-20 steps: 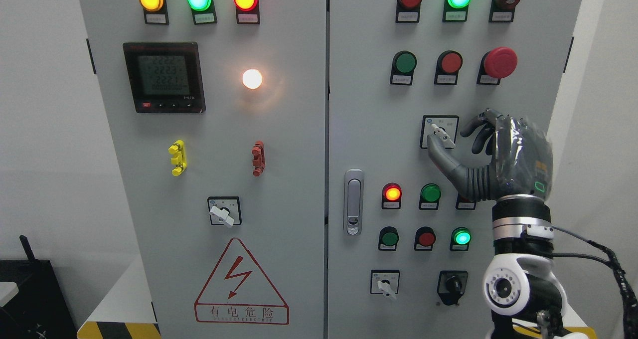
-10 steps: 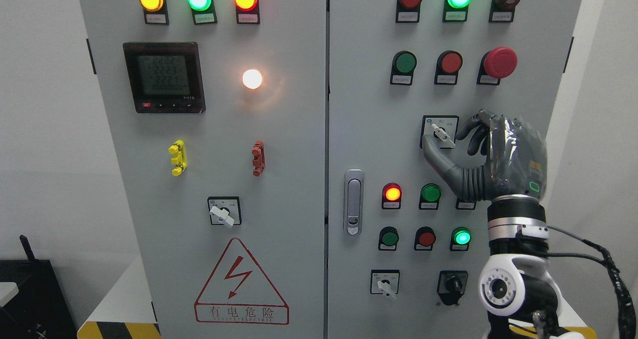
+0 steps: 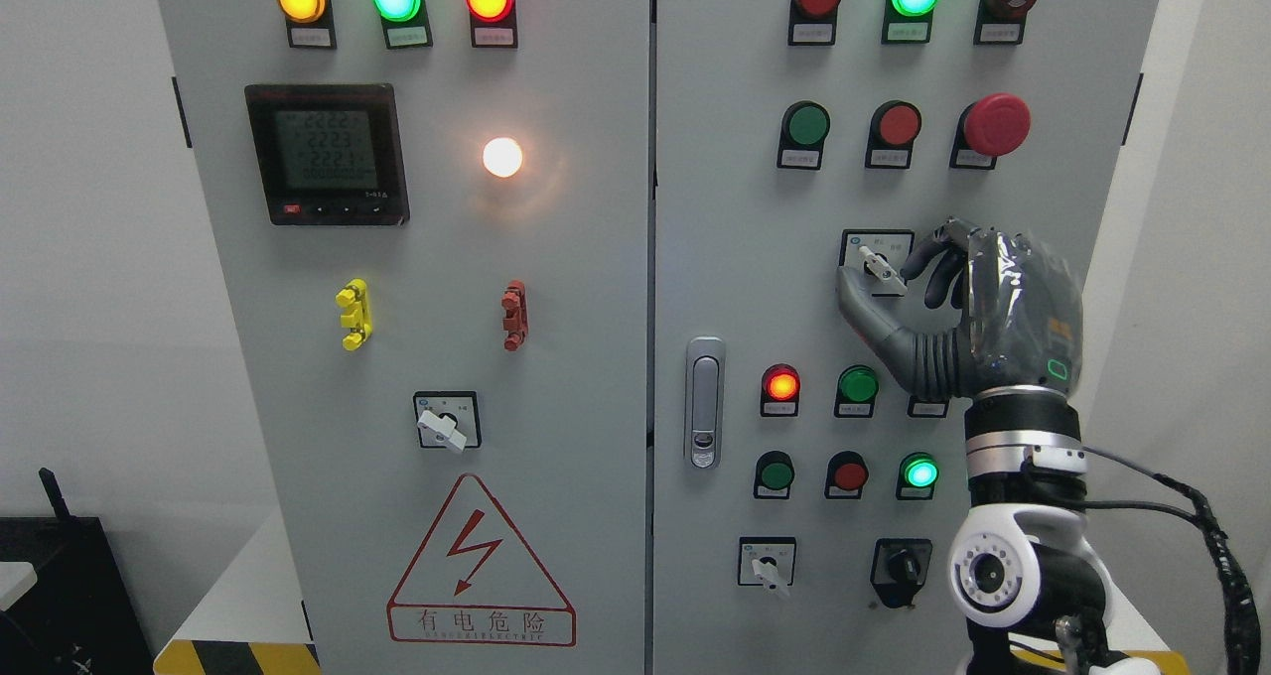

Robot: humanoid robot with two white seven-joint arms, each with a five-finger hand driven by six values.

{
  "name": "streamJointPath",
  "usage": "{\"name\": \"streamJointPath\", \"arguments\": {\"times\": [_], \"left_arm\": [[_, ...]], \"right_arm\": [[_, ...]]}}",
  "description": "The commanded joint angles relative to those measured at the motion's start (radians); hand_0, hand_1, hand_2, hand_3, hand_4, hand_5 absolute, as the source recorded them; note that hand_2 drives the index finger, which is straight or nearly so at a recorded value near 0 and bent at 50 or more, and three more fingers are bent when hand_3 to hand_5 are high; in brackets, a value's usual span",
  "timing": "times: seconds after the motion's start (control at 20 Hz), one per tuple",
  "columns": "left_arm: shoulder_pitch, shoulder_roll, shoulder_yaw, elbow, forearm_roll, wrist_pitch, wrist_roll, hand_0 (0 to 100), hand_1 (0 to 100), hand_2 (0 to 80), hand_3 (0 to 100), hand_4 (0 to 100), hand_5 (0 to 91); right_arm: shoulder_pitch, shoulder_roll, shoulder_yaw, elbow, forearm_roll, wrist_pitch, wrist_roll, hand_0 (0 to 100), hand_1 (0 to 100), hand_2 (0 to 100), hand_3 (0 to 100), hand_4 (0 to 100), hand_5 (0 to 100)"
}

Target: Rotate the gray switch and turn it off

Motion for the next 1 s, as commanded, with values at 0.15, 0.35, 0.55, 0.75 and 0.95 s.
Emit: {"name": "streamJointPath", "arguments": {"times": [0.15,0.35,0.55,0.75,0.95], "left_arm": [[0.0,0.0,-0.002,0.014,0.0,0.001,0.001,12,39,0.0,0,0,0.0],[0.0,0.0,-0.002,0.014,0.0,0.001,0.001,12,39,0.0,0,0,0.0],[0.0,0.0,-0.002,0.014,0.0,0.001,-0.001,12,39,0.0,0,0,0.0],[0.0,0.0,-0.002,0.014,0.0,0.001,0.001,12,39,0.0,0,0,0.0],[0.0,0.0,-0.002,0.014,0.0,0.001,0.001,12,39,0.0,0,0,0.0]], "right_arm": [[-0.001,0.001,0.005,0.006,0.002,-0.001,0.01,13,40,65,90,92,100],[-0.006,0.001,0.005,0.007,0.002,0.001,0.01,14,39,66,91,92,100],[-0.009,0.001,0.005,0.012,0.002,0.005,0.01,14,40,66,91,92,100],[-0.01,0.001,0.005,0.013,0.002,0.005,0.01,15,41,66,91,92,100],[-0.01,0.001,0.005,0.015,0.003,0.005,0.01,17,42,65,91,92,100]]}}
